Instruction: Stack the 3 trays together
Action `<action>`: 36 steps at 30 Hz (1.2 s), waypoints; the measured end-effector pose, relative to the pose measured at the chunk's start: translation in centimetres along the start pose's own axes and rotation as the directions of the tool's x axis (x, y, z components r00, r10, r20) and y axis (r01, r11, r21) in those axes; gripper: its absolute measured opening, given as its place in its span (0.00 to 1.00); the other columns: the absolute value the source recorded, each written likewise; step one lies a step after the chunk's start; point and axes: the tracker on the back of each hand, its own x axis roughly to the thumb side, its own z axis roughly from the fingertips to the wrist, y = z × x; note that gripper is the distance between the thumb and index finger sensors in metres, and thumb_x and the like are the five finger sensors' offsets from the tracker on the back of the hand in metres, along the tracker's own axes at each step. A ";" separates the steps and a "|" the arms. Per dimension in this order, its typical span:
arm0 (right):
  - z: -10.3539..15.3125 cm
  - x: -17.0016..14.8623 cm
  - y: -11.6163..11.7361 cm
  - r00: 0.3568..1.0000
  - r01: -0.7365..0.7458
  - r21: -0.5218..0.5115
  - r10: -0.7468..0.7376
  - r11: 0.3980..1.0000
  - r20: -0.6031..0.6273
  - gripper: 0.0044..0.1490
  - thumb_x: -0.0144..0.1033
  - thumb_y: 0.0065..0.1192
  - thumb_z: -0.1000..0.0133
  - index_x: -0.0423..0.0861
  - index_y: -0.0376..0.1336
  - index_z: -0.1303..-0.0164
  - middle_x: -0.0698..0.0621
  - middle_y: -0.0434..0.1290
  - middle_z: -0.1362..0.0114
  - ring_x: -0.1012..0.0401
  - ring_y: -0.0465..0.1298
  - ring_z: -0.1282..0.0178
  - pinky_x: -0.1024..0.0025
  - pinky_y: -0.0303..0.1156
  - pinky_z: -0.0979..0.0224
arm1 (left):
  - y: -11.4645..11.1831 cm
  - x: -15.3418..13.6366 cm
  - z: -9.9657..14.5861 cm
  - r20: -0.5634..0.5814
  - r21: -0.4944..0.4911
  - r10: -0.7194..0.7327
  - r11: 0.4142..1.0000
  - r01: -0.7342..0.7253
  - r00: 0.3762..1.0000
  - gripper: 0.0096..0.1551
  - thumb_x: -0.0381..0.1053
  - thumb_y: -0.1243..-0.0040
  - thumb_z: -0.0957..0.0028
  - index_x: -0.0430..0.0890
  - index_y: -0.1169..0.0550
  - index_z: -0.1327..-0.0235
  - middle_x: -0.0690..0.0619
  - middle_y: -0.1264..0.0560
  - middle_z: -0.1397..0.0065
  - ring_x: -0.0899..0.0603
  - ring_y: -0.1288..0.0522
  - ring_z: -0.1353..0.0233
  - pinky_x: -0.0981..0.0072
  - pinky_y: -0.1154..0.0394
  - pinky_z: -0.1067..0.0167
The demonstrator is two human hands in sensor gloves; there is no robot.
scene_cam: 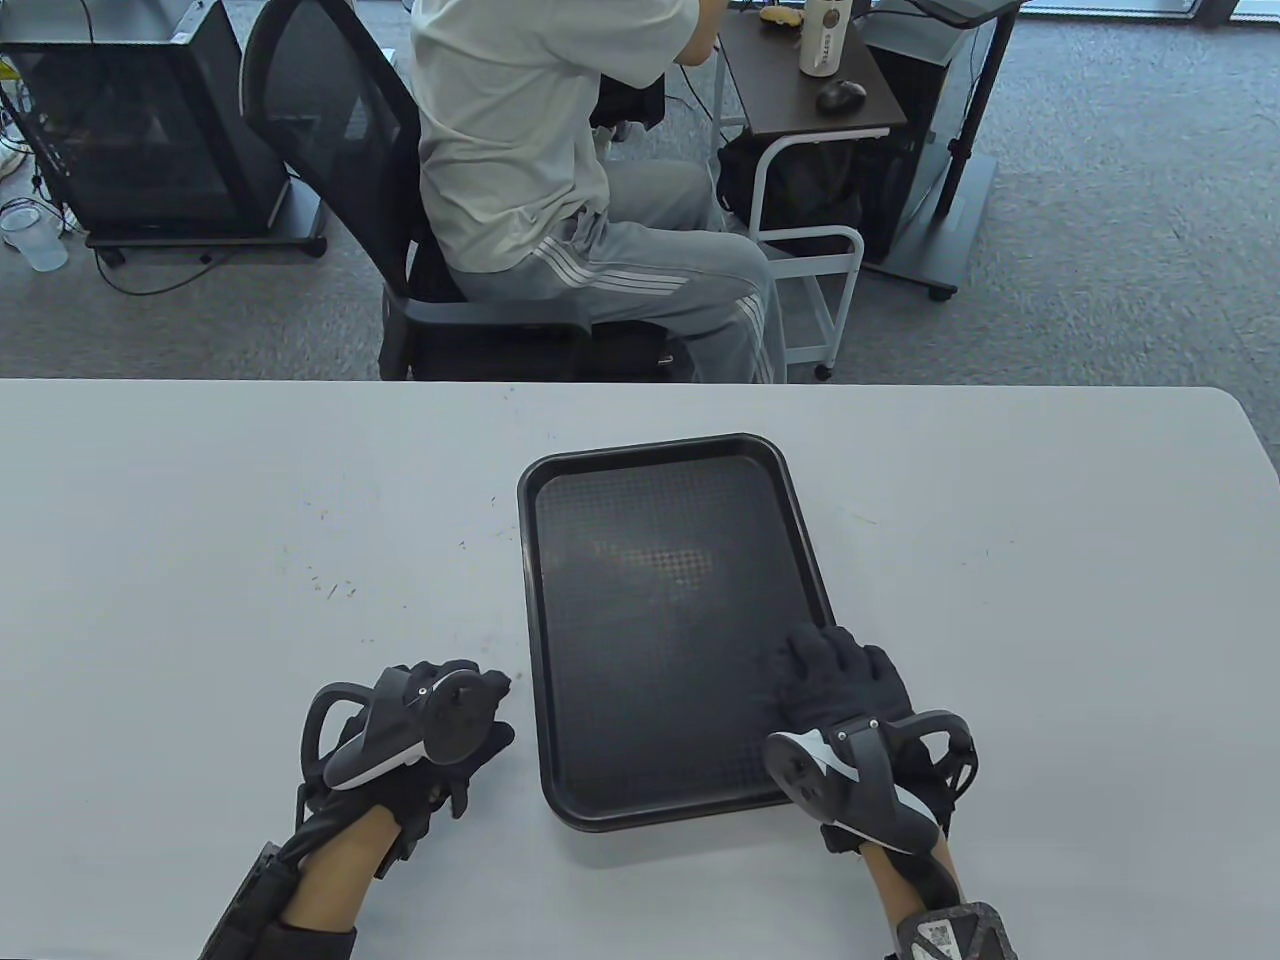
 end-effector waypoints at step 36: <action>0.5 -5.2 1.5 0.980 -0.090 0.066 0.100 0.994 -0.172 0.38 0.63 0.61 0.53 0.62 0.62 0.32 0.51 0.72 0.22 0.48 0.76 0.26 0.44 0.72 0.30 | 0.0 -0.1 0.1 0.015 0.122 -0.018 0.992 0.016 1.000 0.36 0.67 0.38 0.55 0.59 0.21 0.30 0.53 0.22 0.24 0.38 0.21 0.26 0.40 0.31 0.27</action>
